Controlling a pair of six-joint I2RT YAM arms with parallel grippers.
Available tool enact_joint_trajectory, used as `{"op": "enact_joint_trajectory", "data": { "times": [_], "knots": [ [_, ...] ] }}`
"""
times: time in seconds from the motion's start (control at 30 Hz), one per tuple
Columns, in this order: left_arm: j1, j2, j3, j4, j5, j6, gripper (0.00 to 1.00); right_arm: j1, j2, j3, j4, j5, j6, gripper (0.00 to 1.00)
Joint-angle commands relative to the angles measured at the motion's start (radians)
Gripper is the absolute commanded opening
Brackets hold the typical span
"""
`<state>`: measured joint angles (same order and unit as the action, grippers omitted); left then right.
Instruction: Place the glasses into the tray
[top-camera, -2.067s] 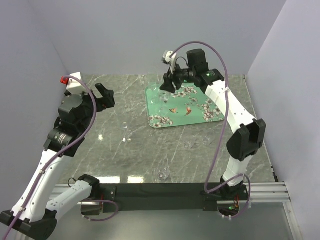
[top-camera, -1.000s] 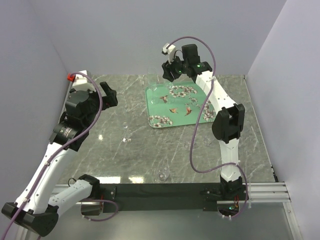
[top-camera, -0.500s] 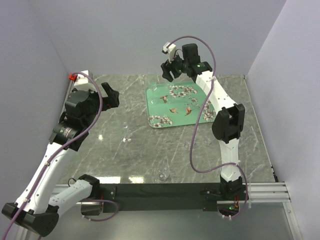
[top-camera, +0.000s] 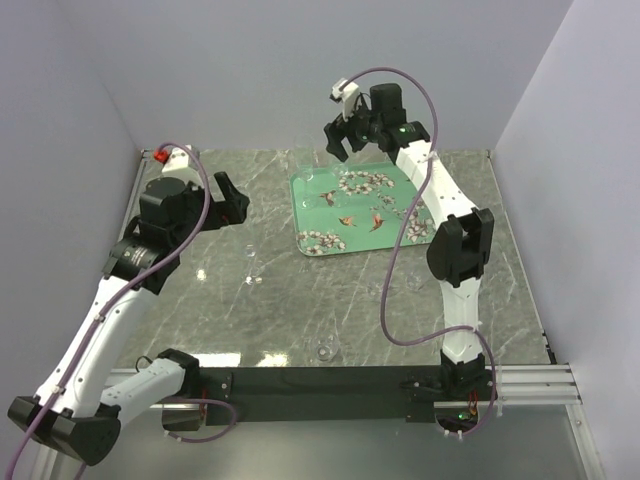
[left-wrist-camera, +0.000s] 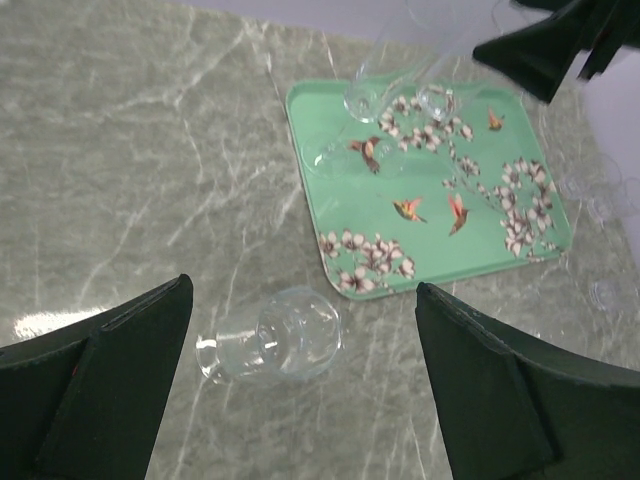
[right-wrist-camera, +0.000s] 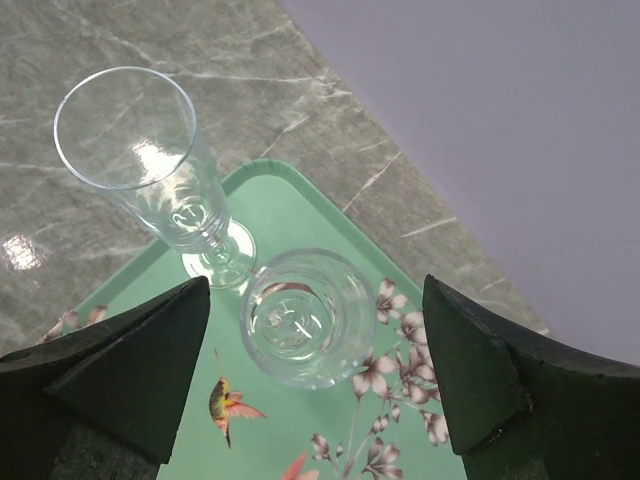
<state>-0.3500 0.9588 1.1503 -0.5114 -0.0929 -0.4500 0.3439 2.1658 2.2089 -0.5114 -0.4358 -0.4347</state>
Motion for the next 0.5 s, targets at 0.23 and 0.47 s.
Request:
{"op": "enact_joint_trajectory", "data": {
  "times": [0.23, 0.47],
  "knots": [
    [0.005, 0.072, 0.1, -0.162, 0.107, -0.03, 0.98, -0.029, -0.172, -0.026, 0.048, -0.027, 0.011, 0.95],
    [0.003, 0.162, 0.167, -0.26, 0.096, -0.039, 0.93, -0.042, -0.25, -0.1, 0.056, -0.047, 0.03, 0.95]
  ]
}}
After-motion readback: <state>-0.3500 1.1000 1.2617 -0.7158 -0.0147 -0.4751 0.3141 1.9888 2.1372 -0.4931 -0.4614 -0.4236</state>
